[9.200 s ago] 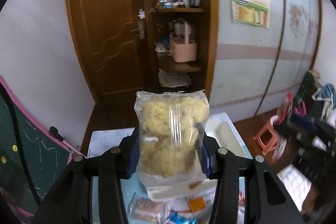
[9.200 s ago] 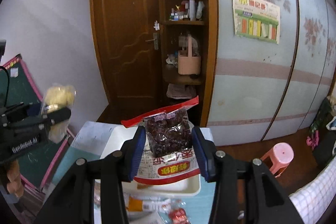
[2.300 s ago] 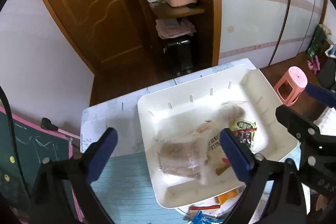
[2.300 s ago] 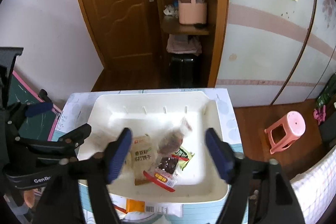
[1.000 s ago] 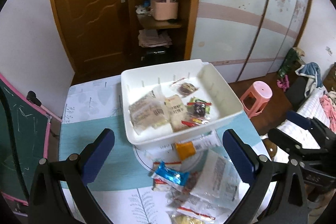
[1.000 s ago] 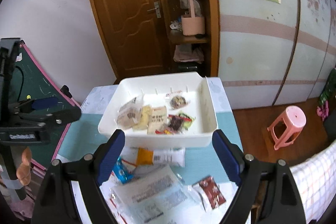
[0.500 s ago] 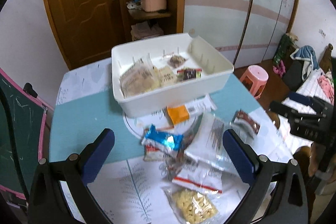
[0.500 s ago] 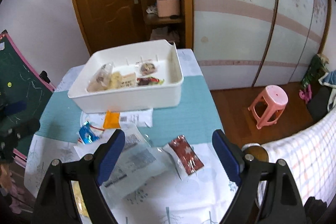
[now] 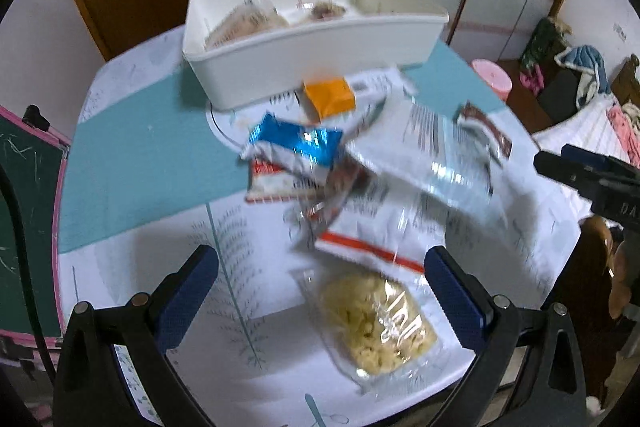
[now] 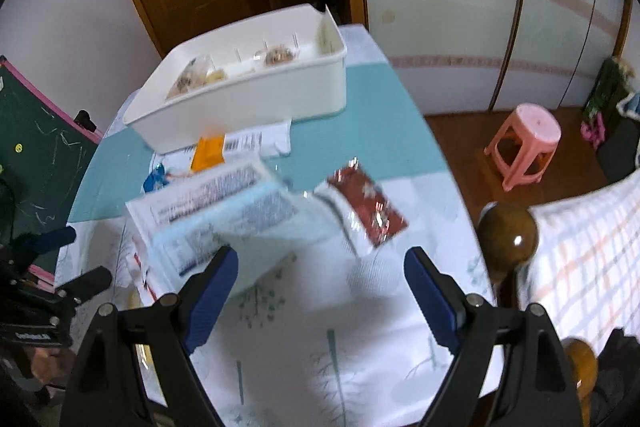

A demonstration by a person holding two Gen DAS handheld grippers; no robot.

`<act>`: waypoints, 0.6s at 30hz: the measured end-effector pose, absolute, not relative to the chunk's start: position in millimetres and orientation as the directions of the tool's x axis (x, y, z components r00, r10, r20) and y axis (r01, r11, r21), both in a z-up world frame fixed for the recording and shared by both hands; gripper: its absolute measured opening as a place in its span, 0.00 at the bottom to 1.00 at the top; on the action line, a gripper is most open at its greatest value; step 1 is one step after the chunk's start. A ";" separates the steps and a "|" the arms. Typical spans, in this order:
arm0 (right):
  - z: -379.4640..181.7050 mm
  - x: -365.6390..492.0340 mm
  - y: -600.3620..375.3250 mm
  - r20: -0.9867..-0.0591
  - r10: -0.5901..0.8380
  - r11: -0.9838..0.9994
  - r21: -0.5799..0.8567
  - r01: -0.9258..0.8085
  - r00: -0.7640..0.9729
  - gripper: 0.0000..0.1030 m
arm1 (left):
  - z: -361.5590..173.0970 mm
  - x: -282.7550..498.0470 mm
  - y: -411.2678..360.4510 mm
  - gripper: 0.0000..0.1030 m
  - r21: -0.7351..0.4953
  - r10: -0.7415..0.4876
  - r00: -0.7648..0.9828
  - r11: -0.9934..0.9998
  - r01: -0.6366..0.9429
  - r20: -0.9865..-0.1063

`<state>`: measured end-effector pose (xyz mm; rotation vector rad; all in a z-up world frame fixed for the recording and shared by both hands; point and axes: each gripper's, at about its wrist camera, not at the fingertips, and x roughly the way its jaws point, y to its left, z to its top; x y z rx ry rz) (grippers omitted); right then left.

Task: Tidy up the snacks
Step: 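Withdraw both tools from the tray toward the remaining snacks, then grasp clear puffed-snack bag with left tool while right tool grasps clear printed packet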

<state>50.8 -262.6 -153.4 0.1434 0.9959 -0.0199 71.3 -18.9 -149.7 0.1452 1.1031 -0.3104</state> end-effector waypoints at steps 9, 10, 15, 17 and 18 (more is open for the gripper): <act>-171.7 54.1 -266.6 -0.858 0.150 0.965 0.236 0.117 0.491 0.83 | -177.4 63.9 -25.7 0.99 -0.069 -0.184 0.322 0.939 0.336 -0.929; -172.2 55.8 -263.9 -0.858 0.161 0.963 0.246 0.113 0.488 0.83 | -180.2 64.0 -25.9 0.99 -0.073 -0.184 0.311 0.939 0.336 -0.932; -183.9 66.3 -255.1 -0.847 0.271 0.923 0.364 0.127 0.458 0.83 | -190.3 66.1 -28.2 0.99 -0.093 -0.193 0.267 0.934 0.345 -0.944; -195.1 73.5 -254.0 -0.840 0.326 0.890 0.427 0.159 0.433 0.83 | -195.9 66.3 -30.8 0.99 -0.099 -0.194 0.241 0.929 0.357 -0.951; -200.6 77.3 -254.6 -0.833 0.355 0.868 0.462 0.180 0.424 0.83 | -198.6 66.4 -31.9 0.99 -0.100 -0.192 0.228 0.927 0.360 -0.955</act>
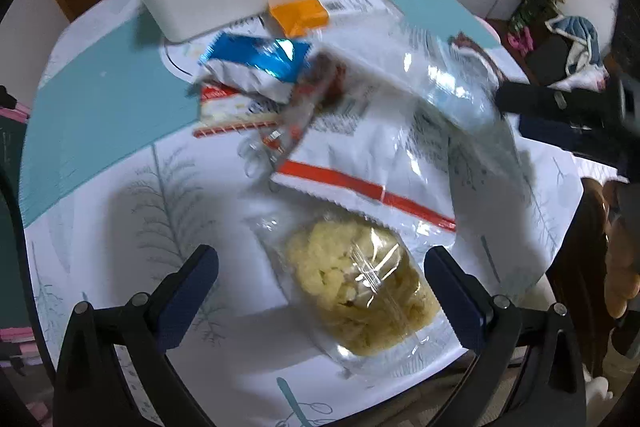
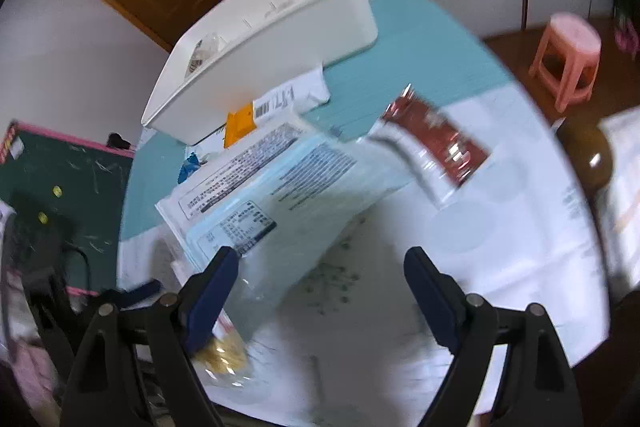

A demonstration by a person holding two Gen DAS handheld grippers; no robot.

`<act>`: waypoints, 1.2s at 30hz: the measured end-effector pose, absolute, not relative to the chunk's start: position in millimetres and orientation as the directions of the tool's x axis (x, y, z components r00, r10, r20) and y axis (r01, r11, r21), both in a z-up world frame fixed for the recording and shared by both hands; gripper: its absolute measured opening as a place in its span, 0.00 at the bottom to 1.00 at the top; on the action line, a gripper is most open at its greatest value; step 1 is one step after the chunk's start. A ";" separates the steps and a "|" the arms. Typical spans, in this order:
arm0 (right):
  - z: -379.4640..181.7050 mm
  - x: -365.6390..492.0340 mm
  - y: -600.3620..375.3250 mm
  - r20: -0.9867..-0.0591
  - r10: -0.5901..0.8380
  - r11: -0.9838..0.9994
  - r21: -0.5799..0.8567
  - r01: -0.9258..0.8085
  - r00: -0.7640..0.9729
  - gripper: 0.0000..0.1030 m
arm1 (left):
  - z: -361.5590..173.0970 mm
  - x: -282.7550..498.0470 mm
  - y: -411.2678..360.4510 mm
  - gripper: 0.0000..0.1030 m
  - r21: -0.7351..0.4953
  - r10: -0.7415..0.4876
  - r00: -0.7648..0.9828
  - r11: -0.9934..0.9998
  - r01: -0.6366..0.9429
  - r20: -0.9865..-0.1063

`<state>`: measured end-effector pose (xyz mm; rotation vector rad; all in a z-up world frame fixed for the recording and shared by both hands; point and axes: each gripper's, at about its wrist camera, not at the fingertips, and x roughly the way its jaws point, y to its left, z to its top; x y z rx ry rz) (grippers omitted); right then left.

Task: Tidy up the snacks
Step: 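Grasp clear puffed-snack bag with left tool while right tool grasps clear printed packet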

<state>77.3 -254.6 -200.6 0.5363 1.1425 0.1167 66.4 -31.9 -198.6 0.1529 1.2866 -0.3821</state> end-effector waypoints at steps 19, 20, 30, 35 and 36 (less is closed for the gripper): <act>-194.1 93.8 -242.2 -0.767 0.338 0.871 0.474 0.127 0.546 0.07 | -211.8 69.6 -47.2 0.65 -0.041 -0.116 0.181 0.926 0.375 -0.977; -190.6 91.9 -241.7 -0.761 0.332 0.874 0.471 0.122 0.558 0.07 | -211.3 69.6 -45.2 0.64 -0.050 -0.123 0.178 0.929 0.366 -0.976; -144.3 79.7 -250.1 -0.698 0.283 0.900 0.430 0.069 0.658 0.05 | -174.6 61.9 -24.2 0.61 0.011 -0.093 0.305 0.946 0.323 -0.948; -115.0 78.4 -244.8 -0.674 0.239 0.928 0.370 0.039 0.699 0.05 | -150.1 51.4 -15.6 0.60 0.029 -0.089 0.356 0.950 0.312 -0.930; -107.9 78.8 -243.8 -0.667 0.234 0.933 0.358 0.030 0.707 0.05 | -147.1 42.2 -7.4 0.60 0.028 -0.091 0.364 0.951 0.307 -0.927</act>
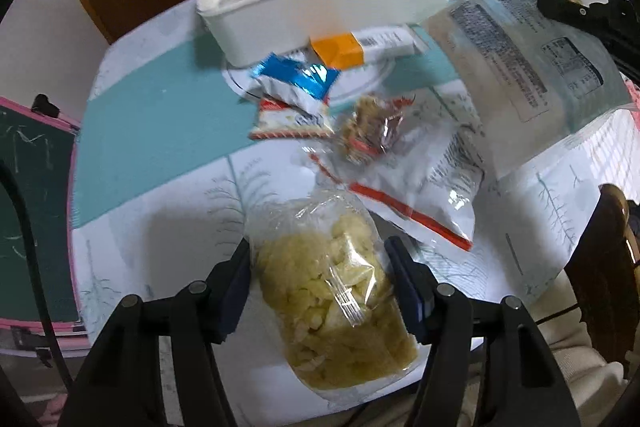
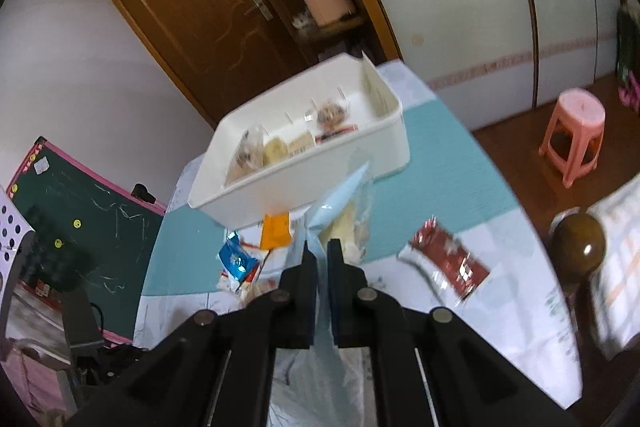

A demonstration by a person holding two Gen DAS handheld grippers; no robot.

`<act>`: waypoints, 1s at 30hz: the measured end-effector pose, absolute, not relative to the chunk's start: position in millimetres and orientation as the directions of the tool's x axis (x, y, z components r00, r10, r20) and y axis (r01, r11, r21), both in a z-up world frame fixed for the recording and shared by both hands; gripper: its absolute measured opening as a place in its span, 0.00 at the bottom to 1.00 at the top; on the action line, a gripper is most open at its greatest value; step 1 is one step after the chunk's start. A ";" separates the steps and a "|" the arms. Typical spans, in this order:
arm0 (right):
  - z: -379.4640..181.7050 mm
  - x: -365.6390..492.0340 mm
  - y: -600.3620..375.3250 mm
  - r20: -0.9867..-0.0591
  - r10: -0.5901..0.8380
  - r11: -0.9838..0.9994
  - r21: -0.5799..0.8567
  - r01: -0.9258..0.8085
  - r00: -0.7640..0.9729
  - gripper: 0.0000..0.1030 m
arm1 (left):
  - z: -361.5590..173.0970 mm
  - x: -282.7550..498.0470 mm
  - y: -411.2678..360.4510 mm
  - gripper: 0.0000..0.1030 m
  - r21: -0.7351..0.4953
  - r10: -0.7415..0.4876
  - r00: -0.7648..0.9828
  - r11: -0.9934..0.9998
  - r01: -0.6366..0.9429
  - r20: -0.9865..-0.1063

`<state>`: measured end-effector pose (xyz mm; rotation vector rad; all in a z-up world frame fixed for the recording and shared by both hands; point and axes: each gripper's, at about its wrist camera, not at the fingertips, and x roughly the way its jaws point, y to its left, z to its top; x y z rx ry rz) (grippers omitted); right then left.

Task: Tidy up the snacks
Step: 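Grasp clear puffed-snack bag with left tool while right tool grasps clear printed packet, then carry both packets over the white tray and open both tools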

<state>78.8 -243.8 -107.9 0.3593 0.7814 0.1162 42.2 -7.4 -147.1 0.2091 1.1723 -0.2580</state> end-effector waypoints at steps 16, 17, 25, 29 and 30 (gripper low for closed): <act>-2.8 104.0 -216.2 -0.530 0.196 0.974 0.199 -0.103 0.825 0.04 | 14.4 111.7 -1.1 0.60 0.078 -0.145 0.664 0.953 0.293 -0.733; 6.1 107.7 -213.8 -0.516 0.190 0.977 0.182 -0.109 0.835 0.04 | 22.5 117.9 -4.9 0.60 0.097 -0.137 0.685 0.951 0.293 -0.716; 55.0 146.4 -206.0 -0.438 0.143 0.988 0.117 -0.102 0.887 0.05 | 64.1 186.1 -21.8 0.60 0.177 -0.060 0.766 0.959 0.223 -0.640; 65.2 176.9 -203.9 -0.431 0.113 0.992 0.093 -0.081 0.895 0.05 | 66.9 225.8 -30.6 0.60 0.171 -0.044 0.764 0.965 0.199 -0.644; 65.8 185.0 -203.0 -0.434 0.106 0.993 0.089 -0.075 0.895 0.05 | 66.4 233.3 -32.5 0.60 0.167 -0.042 0.762 0.966 0.195 -0.646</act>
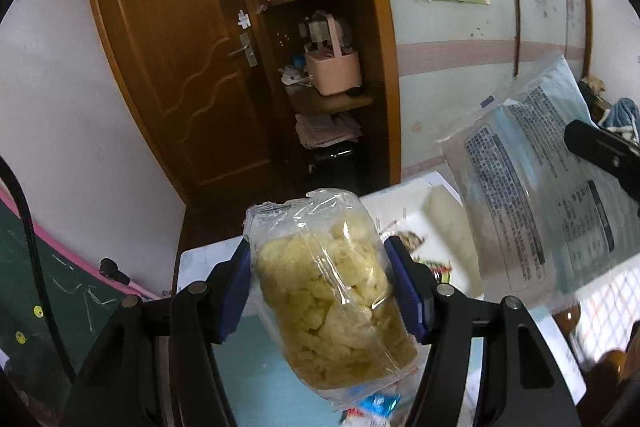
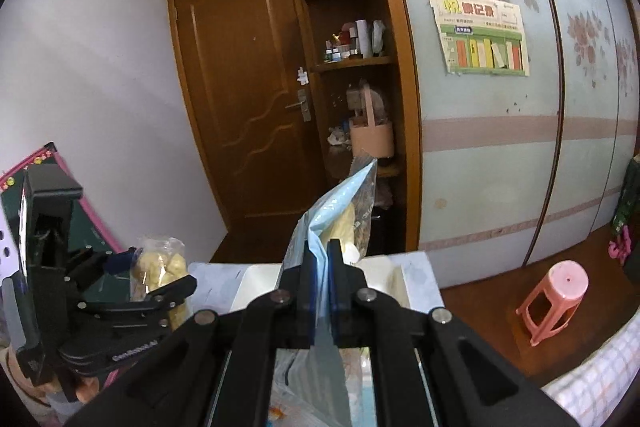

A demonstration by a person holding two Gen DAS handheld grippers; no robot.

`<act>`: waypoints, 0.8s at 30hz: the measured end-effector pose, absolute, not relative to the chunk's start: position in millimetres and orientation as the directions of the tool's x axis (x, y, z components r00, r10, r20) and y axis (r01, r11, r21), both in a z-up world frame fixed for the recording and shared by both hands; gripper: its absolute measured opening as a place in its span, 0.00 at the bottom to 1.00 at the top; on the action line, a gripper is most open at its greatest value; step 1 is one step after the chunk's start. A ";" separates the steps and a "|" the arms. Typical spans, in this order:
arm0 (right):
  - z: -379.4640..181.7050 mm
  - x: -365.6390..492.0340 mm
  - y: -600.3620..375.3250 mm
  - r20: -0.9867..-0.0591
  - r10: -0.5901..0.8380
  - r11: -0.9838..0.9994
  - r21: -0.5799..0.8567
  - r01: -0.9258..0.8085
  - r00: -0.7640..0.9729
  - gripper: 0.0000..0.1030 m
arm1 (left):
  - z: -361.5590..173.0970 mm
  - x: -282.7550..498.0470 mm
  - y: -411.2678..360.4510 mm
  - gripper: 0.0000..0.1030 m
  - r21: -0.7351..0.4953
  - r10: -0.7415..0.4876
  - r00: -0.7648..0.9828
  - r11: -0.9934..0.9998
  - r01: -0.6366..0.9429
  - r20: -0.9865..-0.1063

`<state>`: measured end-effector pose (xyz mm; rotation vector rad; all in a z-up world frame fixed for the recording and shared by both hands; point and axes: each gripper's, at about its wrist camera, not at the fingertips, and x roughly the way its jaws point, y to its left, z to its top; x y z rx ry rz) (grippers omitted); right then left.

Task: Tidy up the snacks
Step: 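Carry both packets over the white tray and open both tools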

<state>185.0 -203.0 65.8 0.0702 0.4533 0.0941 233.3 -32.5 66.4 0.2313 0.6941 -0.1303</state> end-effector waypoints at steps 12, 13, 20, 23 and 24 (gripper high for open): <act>26.5 264.0 -197.2 -0.535 0.052 0.997 0.073 -0.015 0.843 0.05 | 25.6 321.1 -59.2 0.60 0.163 -0.008 0.733 0.973 0.162 -0.680; 20.0 270.4 -198.2 -0.551 0.050 0.997 0.077 -0.009 0.833 0.05 | 21.2 324.9 -60.3 0.60 0.164 -0.005 0.731 0.974 0.159 -0.683; -26.7 303.2 -206.4 -0.692 0.135 0.986 0.165 -0.027 0.709 0.18 | -5.7 339.1 -64.6 0.92 0.155 -0.016 0.718 0.973 0.171 -0.695; -32.2 299.7 -211.6 -0.701 0.100 0.989 0.148 0.007 0.706 0.33 | -13.0 344.9 -60.5 0.92 0.121 -0.044 0.682 0.974 0.191 -0.730; -32.7 297.7 -213.3 -0.701 0.103 0.988 0.155 0.009 0.705 0.40 | -15.5 346.6 -58.4 0.92 0.103 -0.054 0.668 0.976 0.193 -0.743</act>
